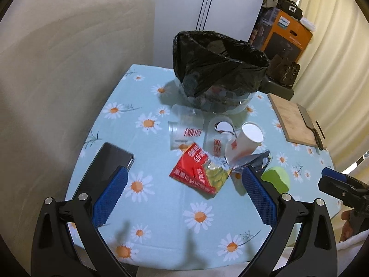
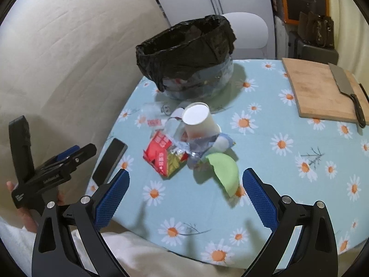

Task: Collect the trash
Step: 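Move both grippers back over the remaining trash on the table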

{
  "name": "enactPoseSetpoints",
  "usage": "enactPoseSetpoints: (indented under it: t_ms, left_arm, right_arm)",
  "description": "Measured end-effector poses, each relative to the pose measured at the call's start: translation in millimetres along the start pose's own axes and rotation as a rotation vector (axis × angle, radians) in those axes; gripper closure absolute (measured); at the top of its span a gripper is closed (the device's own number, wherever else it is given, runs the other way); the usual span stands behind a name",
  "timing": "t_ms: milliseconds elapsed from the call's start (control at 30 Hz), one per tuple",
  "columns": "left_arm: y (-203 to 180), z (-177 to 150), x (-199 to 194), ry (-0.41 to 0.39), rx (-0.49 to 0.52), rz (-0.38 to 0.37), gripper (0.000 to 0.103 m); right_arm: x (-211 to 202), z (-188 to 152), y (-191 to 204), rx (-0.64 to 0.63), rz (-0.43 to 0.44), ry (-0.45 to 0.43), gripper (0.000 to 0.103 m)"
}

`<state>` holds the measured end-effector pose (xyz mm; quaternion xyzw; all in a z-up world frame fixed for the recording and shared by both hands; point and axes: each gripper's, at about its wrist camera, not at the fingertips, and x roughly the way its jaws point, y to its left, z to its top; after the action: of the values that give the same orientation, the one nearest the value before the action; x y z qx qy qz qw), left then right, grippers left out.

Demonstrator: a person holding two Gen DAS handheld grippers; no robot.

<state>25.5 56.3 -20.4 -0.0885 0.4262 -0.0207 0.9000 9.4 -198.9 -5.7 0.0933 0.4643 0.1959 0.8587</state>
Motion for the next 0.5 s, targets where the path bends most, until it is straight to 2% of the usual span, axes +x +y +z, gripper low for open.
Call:
enactPoseSetpoints:
  t_ms: [100,200,233,500]
  left_arm:
    - [1.2,-3.0,-5.4,-0.014,-0.01,-0.017,0.006]
    - [-2.5,-5.9,-3.5,0.011,0.003,-0.039,0.006]
    - [-2.7,-7.0,-2.2,0.016,0.005,-0.041,0.006]
    - [-13.8,-11.8,1.3,0.046,0.057,-0.022,0.006]
  right_arm:
    - [-4.9,-3.2,1.6,-0.005,-0.012,-0.012,0.009]
    - [-4.9,-7.4,3.5,-0.02,0.02,0.012,0.009]
    - [-5.0,-9.0,4.0,-0.021,0.007,0.012,0.009]
    - [-1.7,-15.6,0.1,0.002,-0.004,0.039,0.009]
